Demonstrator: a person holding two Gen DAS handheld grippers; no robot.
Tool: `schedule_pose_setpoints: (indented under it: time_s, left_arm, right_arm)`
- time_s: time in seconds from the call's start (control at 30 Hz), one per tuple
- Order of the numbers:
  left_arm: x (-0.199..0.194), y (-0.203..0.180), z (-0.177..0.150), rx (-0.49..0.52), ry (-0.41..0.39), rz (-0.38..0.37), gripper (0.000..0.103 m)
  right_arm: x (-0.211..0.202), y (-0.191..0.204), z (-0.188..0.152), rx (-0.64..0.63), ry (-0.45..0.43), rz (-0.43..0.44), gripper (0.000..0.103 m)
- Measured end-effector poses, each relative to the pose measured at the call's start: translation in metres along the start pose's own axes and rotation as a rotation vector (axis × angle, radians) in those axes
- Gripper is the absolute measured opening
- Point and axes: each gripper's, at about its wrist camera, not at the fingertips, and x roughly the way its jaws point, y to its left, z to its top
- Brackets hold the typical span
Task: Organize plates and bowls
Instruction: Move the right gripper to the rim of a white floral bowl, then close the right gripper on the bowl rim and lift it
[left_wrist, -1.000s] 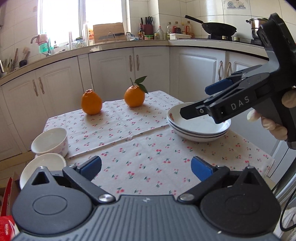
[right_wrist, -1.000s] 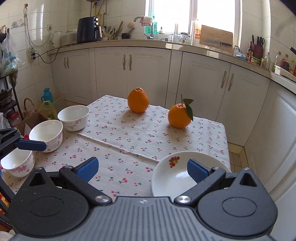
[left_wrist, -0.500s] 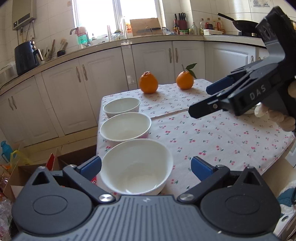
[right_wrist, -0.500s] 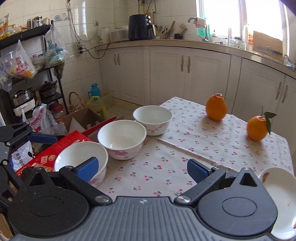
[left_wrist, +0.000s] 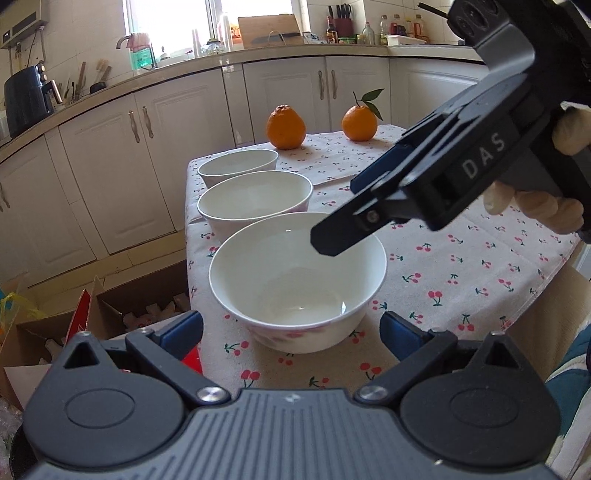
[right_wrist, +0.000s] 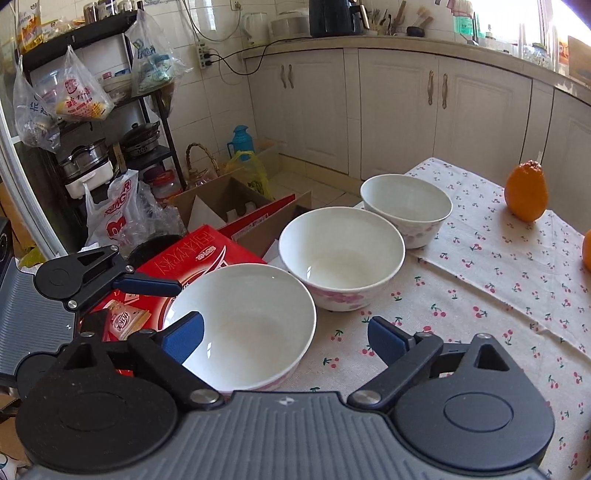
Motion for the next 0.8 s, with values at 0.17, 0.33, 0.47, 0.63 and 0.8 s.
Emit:
schedule_pose_setpoints:
  time_s: [0.17,0.33,0.47,0.63,0.8]
  left_arm:
    - [0.003,0.003,0.001,0.010,-0.005,-0.026,0.090]
    - [0.005,0.004,0.002,0.012,-0.007,-0.042,0.087]
    - [0.005,0.004,0.002,0.013,-0.007,-0.044,0.086]
    - [0.005,0.004,0.003,0.014,-0.004,-0.044,0.086]
    - [0.006,0.001,0.006,0.011,0.005,-0.046,0.086]
  right_arm:
    - [0.012,-0.002,0.001,0.039,0.031,0.032,0.076]
    - [0.020,-0.004,0.001,0.060,0.055,0.045,0.065]
    - [0.022,-0.007,0.001,0.080,0.063,0.076,0.061]
    - [0.022,-0.006,0.002,0.085,0.064,0.081,0.061]
    - [0.018,-0.008,0.001,0.093,0.061,0.085,0.062]
